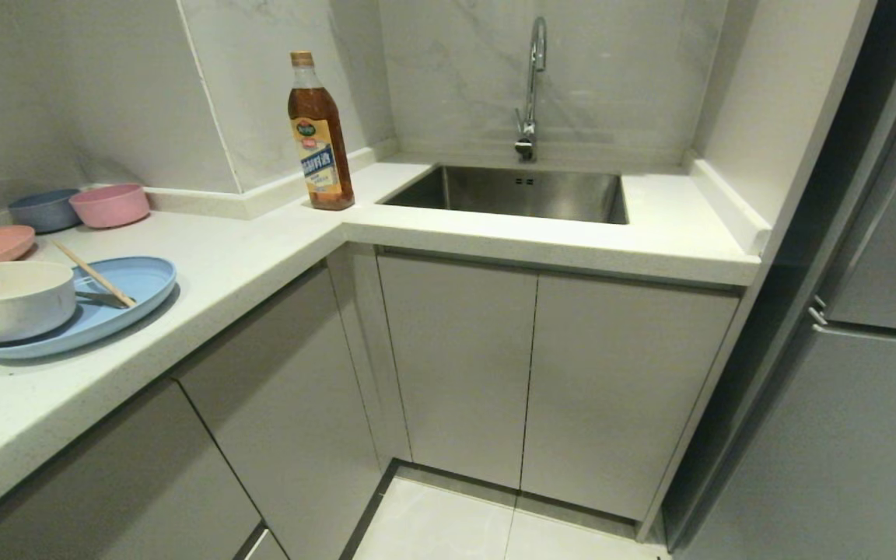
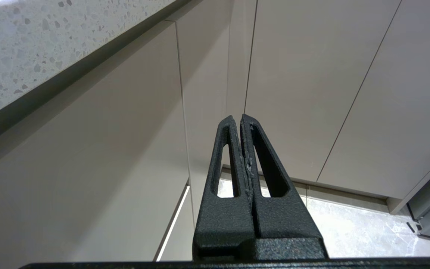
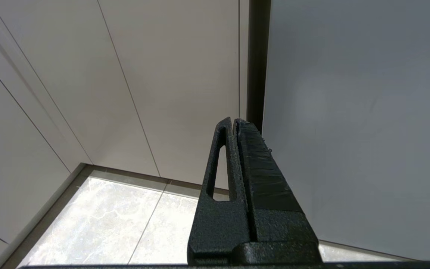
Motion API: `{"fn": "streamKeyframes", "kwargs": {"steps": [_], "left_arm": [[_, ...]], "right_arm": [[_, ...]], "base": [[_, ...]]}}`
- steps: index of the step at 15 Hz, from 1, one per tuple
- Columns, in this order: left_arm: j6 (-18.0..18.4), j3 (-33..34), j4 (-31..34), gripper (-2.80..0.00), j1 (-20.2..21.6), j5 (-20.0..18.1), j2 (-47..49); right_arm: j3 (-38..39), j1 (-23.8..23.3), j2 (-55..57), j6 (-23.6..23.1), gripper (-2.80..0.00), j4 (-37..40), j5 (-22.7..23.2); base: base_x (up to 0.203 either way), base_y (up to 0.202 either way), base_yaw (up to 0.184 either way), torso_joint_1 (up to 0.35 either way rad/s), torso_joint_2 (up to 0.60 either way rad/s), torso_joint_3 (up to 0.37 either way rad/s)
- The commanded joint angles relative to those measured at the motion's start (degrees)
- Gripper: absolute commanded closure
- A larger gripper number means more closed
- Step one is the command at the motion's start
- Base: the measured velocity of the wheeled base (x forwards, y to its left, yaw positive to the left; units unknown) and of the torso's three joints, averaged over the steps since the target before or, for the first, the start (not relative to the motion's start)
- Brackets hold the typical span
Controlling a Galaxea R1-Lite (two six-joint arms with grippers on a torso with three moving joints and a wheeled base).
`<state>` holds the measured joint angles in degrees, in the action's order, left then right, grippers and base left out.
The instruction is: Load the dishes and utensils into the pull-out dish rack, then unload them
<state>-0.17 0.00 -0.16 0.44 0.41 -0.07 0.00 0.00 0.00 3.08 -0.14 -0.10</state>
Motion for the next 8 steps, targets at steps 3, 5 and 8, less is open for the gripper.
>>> {"fn": "streamKeyframes", "kwargs": {"steps": [3,5,8], "left_arm": [[0.00,0.09,-0.02,0.00,0.00,0.02,0.07],[0.00,0.09,-0.02,0.00,0.09,0.02,0.07],[0.00,0.09,-0.02,0.00,0.01,0.02,0.07]], "right_arm": [[0.00,0.00,0.00,0.10,0.00,0.05,0.01],[0.00,0.00,0.09,0.17,0.00,0.05,0.01],[0.00,0.00,0.00,1.21,0.00,-0.04,-0.08]], "base": [[0.000,0.000,0.000,0.000,0.00,0.000],[0.000,0.000,0.000,0.000,0.00,0.000],[0.000,0.000,0.000,0.000,0.00,0.000]]}}
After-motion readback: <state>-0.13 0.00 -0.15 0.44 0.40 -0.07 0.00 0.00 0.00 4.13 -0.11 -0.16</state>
